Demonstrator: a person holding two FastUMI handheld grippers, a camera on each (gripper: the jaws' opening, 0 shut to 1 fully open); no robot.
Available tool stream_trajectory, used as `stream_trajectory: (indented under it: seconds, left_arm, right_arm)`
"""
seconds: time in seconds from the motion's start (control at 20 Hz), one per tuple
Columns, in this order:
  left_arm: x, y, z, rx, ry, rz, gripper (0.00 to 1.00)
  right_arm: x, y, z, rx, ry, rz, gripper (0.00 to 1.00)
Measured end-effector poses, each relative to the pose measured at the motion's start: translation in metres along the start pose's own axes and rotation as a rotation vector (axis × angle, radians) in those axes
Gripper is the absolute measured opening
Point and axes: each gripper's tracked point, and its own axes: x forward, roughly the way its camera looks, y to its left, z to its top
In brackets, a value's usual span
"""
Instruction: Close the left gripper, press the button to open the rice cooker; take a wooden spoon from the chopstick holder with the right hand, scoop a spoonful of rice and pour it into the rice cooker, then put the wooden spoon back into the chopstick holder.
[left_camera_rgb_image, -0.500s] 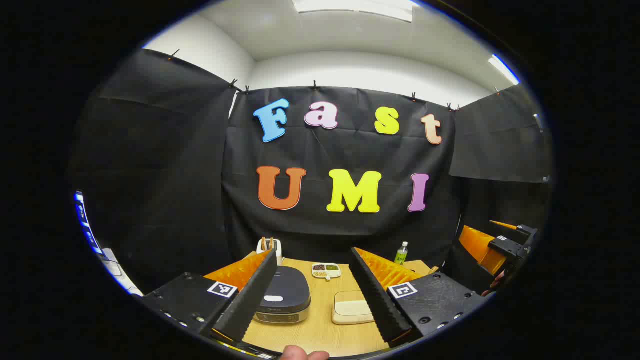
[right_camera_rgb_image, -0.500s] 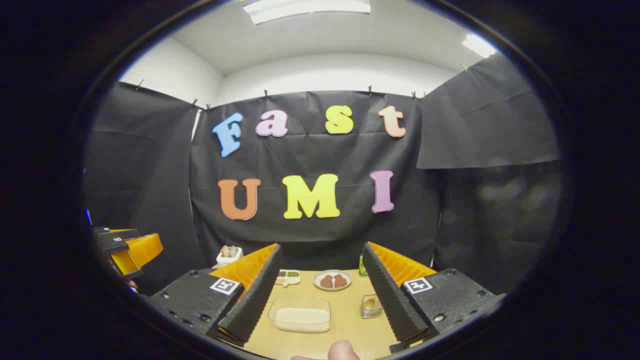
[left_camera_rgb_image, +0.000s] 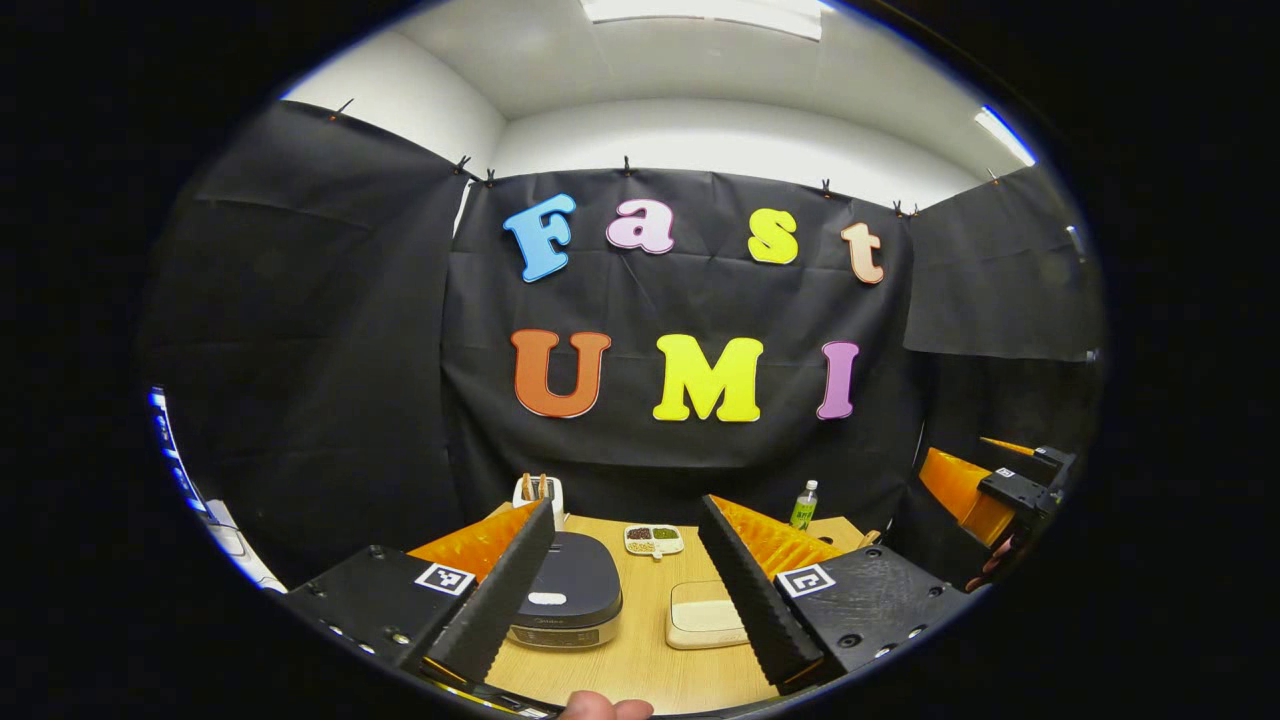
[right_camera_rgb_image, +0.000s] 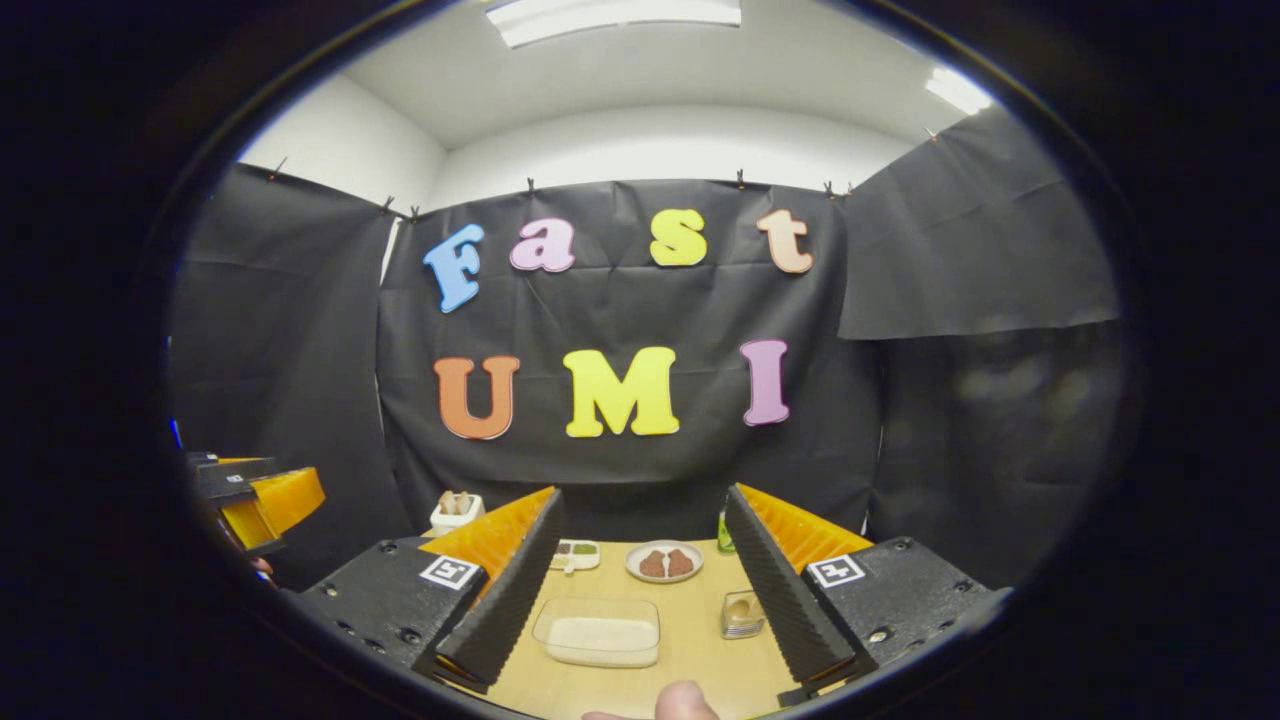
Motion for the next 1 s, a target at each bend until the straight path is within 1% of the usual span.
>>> stream_trajectory:
  seconds: [0.3, 0.7, 1.0]
  left_arm:
    - [-0.003, 0.004, -0.001, -0.001, -0.002, 0.009, 0.94]
    - [-0.011, 0.012, -0.009, 0.012, -0.001, 0.018, 0.94]
    - [-0.014, 0.012, -0.026, -0.004, 0.024, 0.010, 0.94]
  right_arm:
    - [0.000, -0.002, -0.003, -0.007, 0.002, -0.014, 1.00]
    - [-0.012, -0.004, -0.007, -0.018, 0.014, -0.030, 1.00]
    - [-0.023, -0.008, -0.006, -0.068, 0.000, -0.048, 1.00]
